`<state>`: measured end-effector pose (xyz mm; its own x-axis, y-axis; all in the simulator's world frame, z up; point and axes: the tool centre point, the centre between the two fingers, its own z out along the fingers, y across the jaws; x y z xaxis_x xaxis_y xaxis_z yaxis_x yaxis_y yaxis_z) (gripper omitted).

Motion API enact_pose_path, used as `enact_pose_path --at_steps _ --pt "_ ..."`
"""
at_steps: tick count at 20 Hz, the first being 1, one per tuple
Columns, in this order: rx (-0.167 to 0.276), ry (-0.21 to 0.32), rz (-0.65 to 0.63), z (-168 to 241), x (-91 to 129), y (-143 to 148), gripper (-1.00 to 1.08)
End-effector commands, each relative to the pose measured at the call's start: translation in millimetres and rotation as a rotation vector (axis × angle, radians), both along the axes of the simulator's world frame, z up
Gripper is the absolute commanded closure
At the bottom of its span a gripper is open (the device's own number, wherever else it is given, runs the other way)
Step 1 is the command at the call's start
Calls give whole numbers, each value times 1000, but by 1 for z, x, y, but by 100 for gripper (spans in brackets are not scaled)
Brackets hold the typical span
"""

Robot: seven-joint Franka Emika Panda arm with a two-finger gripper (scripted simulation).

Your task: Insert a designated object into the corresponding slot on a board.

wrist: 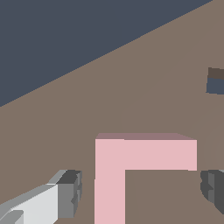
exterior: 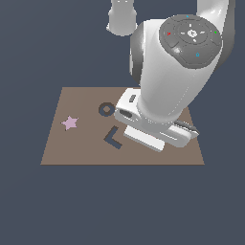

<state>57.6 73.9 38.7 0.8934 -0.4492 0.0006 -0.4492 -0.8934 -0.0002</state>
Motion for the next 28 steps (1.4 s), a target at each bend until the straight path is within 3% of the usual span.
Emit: enact_pose_path --at_steps 1,3,4,21,28 --pt "0 1 -1 -7 0 0 -92" --pt "0 1 -1 -9 0 0 -92" --pt "0 1 -1 -9 0 0 108" --pt "0 1 -4 -5 0 0 108" --pt "0 1 -65 -5 4 -2 108"
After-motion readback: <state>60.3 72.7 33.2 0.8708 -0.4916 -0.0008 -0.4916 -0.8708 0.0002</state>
